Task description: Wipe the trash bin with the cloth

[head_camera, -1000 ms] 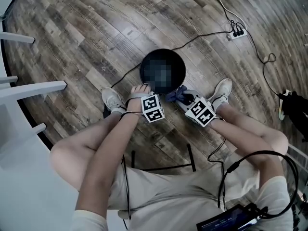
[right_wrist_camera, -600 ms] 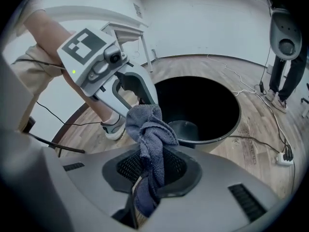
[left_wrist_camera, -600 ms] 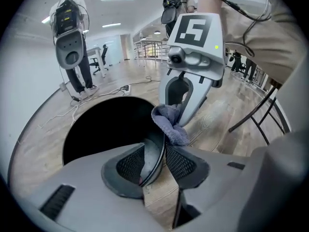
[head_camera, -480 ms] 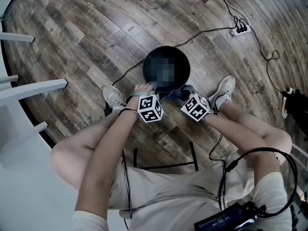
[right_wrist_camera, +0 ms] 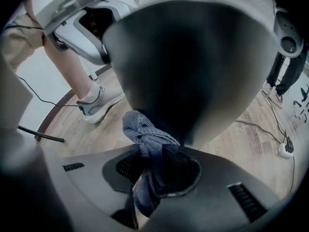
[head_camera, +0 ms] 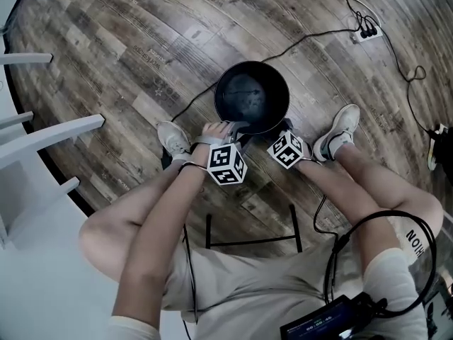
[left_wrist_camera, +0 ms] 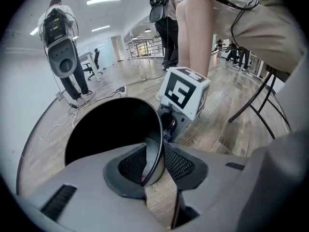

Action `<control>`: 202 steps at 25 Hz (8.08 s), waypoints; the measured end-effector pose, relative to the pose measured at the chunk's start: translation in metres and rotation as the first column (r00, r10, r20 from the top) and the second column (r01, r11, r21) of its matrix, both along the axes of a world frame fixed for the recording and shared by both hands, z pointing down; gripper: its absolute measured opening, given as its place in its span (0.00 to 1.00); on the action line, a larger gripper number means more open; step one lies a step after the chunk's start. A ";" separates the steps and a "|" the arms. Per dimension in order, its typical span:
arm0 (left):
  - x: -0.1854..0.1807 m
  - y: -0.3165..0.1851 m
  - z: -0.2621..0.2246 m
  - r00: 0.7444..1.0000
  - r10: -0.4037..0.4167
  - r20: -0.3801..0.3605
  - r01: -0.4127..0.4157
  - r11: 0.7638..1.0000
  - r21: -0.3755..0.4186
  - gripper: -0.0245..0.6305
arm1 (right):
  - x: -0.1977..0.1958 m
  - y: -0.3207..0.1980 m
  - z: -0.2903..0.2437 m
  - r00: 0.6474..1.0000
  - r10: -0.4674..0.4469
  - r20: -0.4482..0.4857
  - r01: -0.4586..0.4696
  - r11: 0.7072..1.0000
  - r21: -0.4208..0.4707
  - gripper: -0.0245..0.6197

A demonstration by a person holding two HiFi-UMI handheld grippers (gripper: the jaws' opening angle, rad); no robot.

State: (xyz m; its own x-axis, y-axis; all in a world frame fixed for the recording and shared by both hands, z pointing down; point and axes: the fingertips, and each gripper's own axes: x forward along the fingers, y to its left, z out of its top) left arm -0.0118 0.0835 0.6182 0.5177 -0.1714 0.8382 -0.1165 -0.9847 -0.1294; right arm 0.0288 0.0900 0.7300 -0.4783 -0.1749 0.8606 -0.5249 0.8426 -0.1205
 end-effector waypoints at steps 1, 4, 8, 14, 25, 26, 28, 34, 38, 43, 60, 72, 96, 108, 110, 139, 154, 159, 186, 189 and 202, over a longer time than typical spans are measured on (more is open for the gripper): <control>0.000 0.000 0.000 1.000 0.000 0.001 0.000 1.000 -0.001 0.22 | 0.000 0.000 0.010 1.000 0.009 -0.006 -0.009 1.000 -0.005 0.16; 0.001 -0.001 0.000 1.000 -0.005 0.001 0.005 1.000 0.001 0.22 | 0.000 -0.001 0.038 0.999 0.034 -0.036 -0.035 0.999 -0.020 0.16; 0.002 0.000 0.000 1.000 -0.009 -0.001 0.009 1.000 0.006 0.22 | 0.000 0.002 0.071 0.995 0.061 -0.079 -0.064 0.997 -0.037 0.16; 0.003 -0.003 0.002 0.999 -0.032 0.003 0.032 0.999 0.014 0.23 | 0.001 0.001 0.094 0.991 0.061 -0.123 -0.073 0.993 -0.096 0.16; 0.007 -0.008 0.004 0.995 -0.102 0.017 0.102 0.995 0.009 0.24 | 0.015 0.040 0.021 0.995 0.096 -0.010 -0.097 0.986 -0.132 0.16; 0.009 -0.009 0.005 0.992 -0.127 0.021 0.127 0.992 -0.003 0.24 | 0.018 0.042 0.011 0.997 0.077 -0.002 -0.077 0.990 -0.118 0.16; 0.013 -0.011 0.005 0.982 -0.184 0.029 0.185 0.983 -0.014 0.24 | 0.023 0.042 -0.009 0.999 0.051 0.011 -0.050 0.995 -0.086 0.16; 0.024 -0.011 0.004 0.957 -0.290 0.020 0.290 0.957 -0.028 0.24 | 0.023 0.023 -0.068 0.996 0.041 0.073 -0.041 0.999 0.001 0.16; 0.009 -0.005 0.000 0.984 -0.158 0.084 0.155 0.987 0.035 0.24 | 0.012 0.025 -0.097 0.994 -0.018 0.109 0.013 0.999 0.046 0.16; -0.020 -0.004 0.003 0.992 -0.038 0.123 0.034 0.999 0.034 0.24 | -0.008 0.019 -0.118 0.987 -0.005 0.161 -0.004 0.998 0.055 0.16; -0.015 -0.007 0.007 0.995 0.039 0.091 -0.035 0.998 -0.046 0.21 | -0.014 0.002 -0.020 0.999 0.008 0.031 -0.008 1.000 -0.025 0.16; -0.013 -0.009 0.005 0.997 0.038 0.064 -0.039 0.999 0.010 0.21 | -0.009 -0.001 0.089 0.990 0.069 -0.127 -0.079 0.994 -0.081 0.16; -0.021 -0.003 0.011 0.988 0.078 0.132 -0.081 0.997 0.015 0.20 | -0.021 0.021 -0.104 0.945 0.180 0.274 -0.182 0.983 -0.019 0.16; 0.001 0.001 0.007 0.997 -0.012 0.071 0.014 0.999 -0.030 0.17 | -0.026 0.006 -0.072 0.978 0.045 0.202 -0.048 0.999 0.012 0.16; 0.003 0.002 0.005 0.998 -0.016 0.055 0.018 0.999 -0.039 0.16 | -0.024 0.007 -0.057 0.982 0.054 0.179 -0.055 0.999 -0.002 0.16; 0.007 -0.002 0.002 0.992 -0.123 -0.008 0.123 0.992 -0.041 0.13 | -0.004 0.013 0.073 0.994 0.098 -0.055 -0.104 0.988 -0.117 0.16; -0.039 -0.011 0.014 0.985 0.061 0.159 -0.067 0.997 0.034 0.21 | -0.031 0.019 -0.082 0.976 0.098 0.194 -0.116 0.990 0.083 0.16; -0.037 -0.010 0.016 0.983 0.084 0.164 -0.087 0.996 0.007 0.21 | -0.036 0.008 -0.095 0.979 0.067 0.191 -0.093 0.987 0.134 0.16; -0.036 -0.013 0.011 0.993 0.041 0.108 -0.044 0.999 0.026 0.20 | -0.021 -0.001 0.077 0.990 0.094 -0.106 -0.101 0.993 -0.062 0.16; -0.037 -0.015 0.003 0.996 -0.068 0.053 0.069 0.998 -0.015 0.23 | -0.005 0.001 0.059 0.985 0.143 -0.097 -0.149 0.987 -0.058 0.16; -0.029 -0.049 -0.110 0.904 -0.383 -0.191 0.386 0.922 -0.021 0.27 | 0.023 0.009 -0.095 0.956 0.272 0.106 -0.277 0.960 0.032 0.16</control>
State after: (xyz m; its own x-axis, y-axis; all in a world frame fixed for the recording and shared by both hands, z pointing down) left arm -0.0409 0.0347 0.5078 0.5563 -0.4024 0.7270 -0.5092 -0.8565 -0.0845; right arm 0.0520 0.0987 0.6354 -0.4890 -0.3500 0.7990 -0.7241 0.6736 -0.1481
